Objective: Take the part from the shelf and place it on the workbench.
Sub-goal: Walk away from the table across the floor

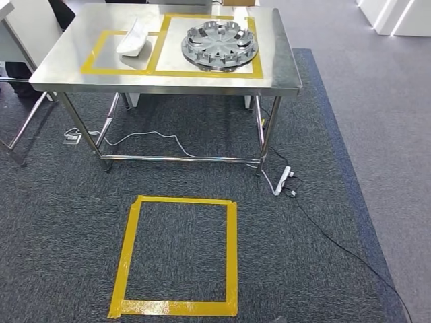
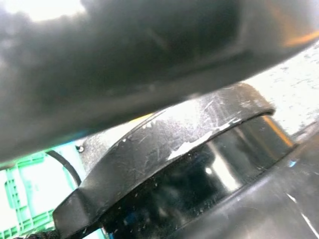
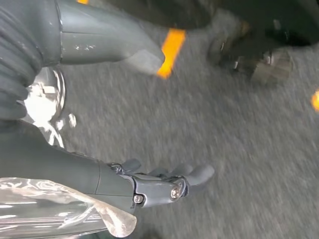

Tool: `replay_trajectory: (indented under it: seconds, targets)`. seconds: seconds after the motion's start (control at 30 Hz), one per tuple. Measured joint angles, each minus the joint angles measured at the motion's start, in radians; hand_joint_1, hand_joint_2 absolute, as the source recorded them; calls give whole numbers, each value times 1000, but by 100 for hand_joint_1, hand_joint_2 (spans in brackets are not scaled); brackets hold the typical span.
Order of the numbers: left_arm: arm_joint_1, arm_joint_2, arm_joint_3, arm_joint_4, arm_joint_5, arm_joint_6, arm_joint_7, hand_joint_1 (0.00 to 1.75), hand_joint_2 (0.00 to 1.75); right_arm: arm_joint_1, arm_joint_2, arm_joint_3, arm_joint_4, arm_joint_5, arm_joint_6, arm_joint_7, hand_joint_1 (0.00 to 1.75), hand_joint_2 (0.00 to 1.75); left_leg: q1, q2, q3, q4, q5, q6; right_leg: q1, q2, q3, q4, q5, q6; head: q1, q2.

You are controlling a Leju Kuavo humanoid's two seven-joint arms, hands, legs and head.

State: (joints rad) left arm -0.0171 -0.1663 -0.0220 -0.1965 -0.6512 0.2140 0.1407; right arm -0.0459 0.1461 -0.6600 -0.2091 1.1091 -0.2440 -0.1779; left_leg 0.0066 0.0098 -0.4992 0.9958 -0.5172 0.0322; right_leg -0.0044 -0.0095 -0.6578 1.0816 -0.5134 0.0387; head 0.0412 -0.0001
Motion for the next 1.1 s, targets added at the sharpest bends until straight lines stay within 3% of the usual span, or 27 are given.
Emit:
replay_trajectory:
  seconds: [0.07, 0.1, 0.13, 0.17, 0.2, 0.23, 0.3, 0.33, 0.37, 0.4, 0.43, 0.47, 0.5, 0.57, 0.6, 0.63, 0.67, 0.73, 0.77, 0.83, 0.87, 0.9, 0.97, 1.03, 1.1]
  targets:
    - [-1, -2, 0, 0, -2, 3, 0, 0, 0, -1, -5, -4, 0, -4, 20, -6, 0, 175, 0, 1, -36, 1, 29, 5, -2, 4, -28, 117, -100, 9, 6, 0]
    - [-1, -2, 0, 0, -4, 5, 0, 0, 0, -2, -7, -7, 0, -7, 26, -8, 0, 175, 0, 2, -56, 1, 45, 4, -4, 5, -33, 174, -120, 12, 9, 0]
    - [-1, -4, 0, 0, -5, 7, 0, 0, 0, -3, -9, -9, 0, -12, 31, -10, 0, 175, 0, 3, -76, 2, 61, 2, -5, 5, -25, 211, -112, 14, 10, 0]
    - [-1, -5, 0, 0, -7, 9, 0, 0, 0, -4, -11, -12, 0, -17, 34, -11, 0, 175, 0, 3, -96, 3, 76, 0, -6, 5, -4, 219, -82, 15, 11, 0]
    - [-1, -6, 0, 0, -9, 11, -1, 0, 0, -5, -13, -15, 0, -22, 36, -11, 0, 175, 1, 3, -114, 4, 90, -3, -8, 6, 34, 192, -46, 15, 12, 0]
    - [-2, -8, 0, 0, -10, 12, -3, 0, 0, -6, -14, -18, 0, -27, 38, -12, 0, 175, 2, 3, -128, 4, 104, -7, -9, 6, 91, 131, -25, 14, 13, 0]
    - [-3, -10, 0, 0, -11, 15, -11, 0, 0, -10, -15, -26, 0, -36, 42, -17, 0, 175, 1, 2, -147, 6, 130, -18, -7, 8, 223, -47, -43, 6, 17, 0]
    - [-4, -11, 1, 0, -11, 16, -14, 0, 0, -13, -15, -30, 0, -41, 44, -19, 0, 175, 1, 2, -151, 5, 143, -24, -5, 10, 263, -111, -64, 0, 18, 0]
    - [-4, -11, 1, 0, -12, 17, -17, 0, 0, -14, -15, -34, 0, -45, 46, -21, 0, 175, 2, 3, -154, 2, 156, -30, -2, 11, 281, -147, -75, -7, 19, 0]
    - [-3, -11, 1, 0, -12, 17, -18, 0, 0, -14, -15, -38, 0, -47, 47, -21, 0, 175, 4, 3, -157, -1, 167, -37, -1, 11, 273, -153, -74, -15, 18, 0]
    - [-3, -11, 1, 1, -12, 17, -18, 0, 0, -13, -15, -41, 1, -49, 48, -21, 0, 175, 6, 2, -160, 0, 161, -43, 0, 9, 262, -149, -64, -24, 17, 1]
    - [-2, -11, 1, 1, -12, 18, -18, 0, 0, -12, -15, -44, 1, -49, 49, -21, 0, 175, 8, 0, -166, 15, 133, -49, -1, 6, 251, -148, -52, -34, 16, 0]
    - [0, -11, 1, 2, -12, 18, -18, 0, 0, -10, -15, -46, 1, -49, 50, -21, 0, 175, 9, -1, -174, 51, 84, -53, -1, 3, 237, -149, -39, -43, 12, 0]
    - [1, -10, 1, 2, -11, 18, -18, 0, 0, -9, -15, -50, 1, -49, 50, -22, 0, 175, 10, -2, -191, 172, -32, -58, 4, -1, 205, -146, -12, -53, 4, 0]
    - [1, -10, 1, 2, -11, 18, -18, 0, 0, -8, -15, -52, 2, -49, 50, -22, 0, 175, 9, -3, -195, 238, -62, -59, 6, -2, 186, -143, 1, -54, 1, 0]
    - [1, -10, 1, 2, -11, 18, -19, 0, 0, -8, -15, -53, 2, -51, 50, -22, 0, 175, 9, -3, -191, 285, -60, -59, 9, -3, 168, -138, 12, -54, -1, 0]
    - [1, -10, 1, 2, -11, 20, -21, 0, 0, -8, -15, -54, 2, -54, 50, -22, 0, 175, 8, -3, -177, 309, -32, -57, 11, -4, 148, -131, 23, -54, -2, 0]
    - [1, -10, 1, 2, -12, 24, -29, 0, 0, -8, -15, -59, 2, -63, 51, -22, 0, 175, 4, -3, -110, 260, 33, -45, 14, -4, 109, -114, 42, -52, -3, 0]
    - [1, -9, 1, 2, -12, 27, -33, 0, 0, -8, -15, -62, 2, -69, 52, -22, 0, 175, 0, -4, -55, 191, 35, -37, 16, -4, 93, -105, 49, -49, -3, 0]
    - [1, -10, 1, 2, -16, 35, -38, 0, 0, -7, -14, -71, 2, -83, 56, -22, 0, 175, -8, -3, 42, 45, -9, -24, 17, -6, 73, -90, 62, -40, -3, 0]
    - [0, -10, 1, 2, -18, 40, -41, 0, 0, -7, -14, -76, 2, -90, 60, -22, 0, 175, -11, -3, 67, -3, -31, -19, 17, -7, 65, -86, 69, -35, -3, 0]
    - [0, -10, 1, 2, -19, 44, -45, 0, 0, -7, -14, -82, 2, -97, 63, -22, 0, 175, -10, -3, 71, -25, -38, -16, 17, -9, 59, -85, 77, -29, -3, 0]
    - [1, -12, 1, 2, -20, 50, -50, 0, 0, -6, -16, -93, 2, -105, 67, -23, 0, 87, -7, 0, 61, -38, -31, -6, 14, -6, 39, -66, 66, -17, -1, 0]
    - [4, -15, 1, 2, -20, 52, -51, 0, 0, -5, -17, -101, 2, -108, 69, -25, 0, 0, -3, 3, 44, -40, -14, 2, 9, 3, 1, 23, 1, -5, 7, 0]
    - [6, -16, 1, 2, -20, 53, -54, 0, 0, -3, -17, -108, 2, -111, 73, -29, 0, 0, -4, 5, 24, -38, 1, 4, 4, 6, -42, 155, -72, 5, 13, 0]
